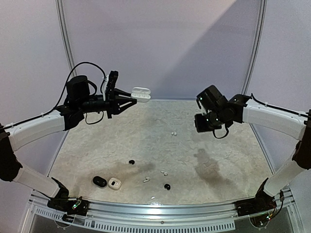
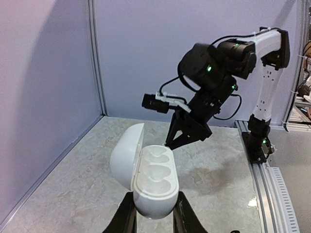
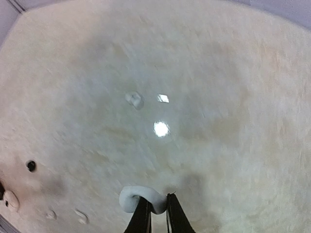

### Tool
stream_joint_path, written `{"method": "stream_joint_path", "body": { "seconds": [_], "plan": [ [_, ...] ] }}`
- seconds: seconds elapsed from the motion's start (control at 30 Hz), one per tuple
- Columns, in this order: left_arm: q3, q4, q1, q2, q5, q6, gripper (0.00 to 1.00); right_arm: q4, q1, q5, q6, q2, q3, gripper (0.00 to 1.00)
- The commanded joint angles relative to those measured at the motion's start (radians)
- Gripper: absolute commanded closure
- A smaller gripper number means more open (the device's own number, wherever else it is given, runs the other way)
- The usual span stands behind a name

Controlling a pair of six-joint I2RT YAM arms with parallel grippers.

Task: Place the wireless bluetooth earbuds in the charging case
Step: Place the right earbud at the center of the board.

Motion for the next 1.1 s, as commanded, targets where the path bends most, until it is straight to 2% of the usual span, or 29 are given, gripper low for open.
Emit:
{"method": "stream_joint_path", "body": {
  "seconds": [0.0,0.1,0.23,0.33,0.43,0.63,0.87,1.07],
  "plan": [
    [-0.017,0.079,0.003,-0.011,-0.069,-0.016,1.00,0.131,0.056,0.103,-0.097,0.023,0.127,0.94],
    [-0.023,0.083,0.003,-0.012,-0.079,-0.024,1.00,0.111,0.057,0.118,-0.108,0.039,0.133,0.94],
    [-0.034,0.065,0.002,-0.025,-0.081,-0.024,1.00,-0.086,0.057,0.158,-0.012,0.094,0.133,0.95],
    [-0.034,0.052,0.003,-0.021,-0.083,-0.024,1.00,-0.229,0.056,0.109,0.129,0.145,0.103,0.96],
    [-0.036,0.050,0.003,-0.017,-0.083,-0.024,1.00,-0.300,0.057,0.005,0.224,0.191,0.041,0.96],
    [-0.037,0.033,0.003,-0.015,-0.076,-0.020,1.00,-0.242,0.047,-0.143,0.348,0.195,-0.102,0.92],
    [-0.037,0.018,0.002,-0.022,-0.078,-0.002,1.00,-0.165,0.035,-0.329,0.340,0.277,-0.150,0.93],
    [-0.040,0.007,0.003,-0.027,-0.082,0.007,1.00,-0.149,0.035,-0.367,0.324,0.312,-0.148,0.90]
  ]
}}
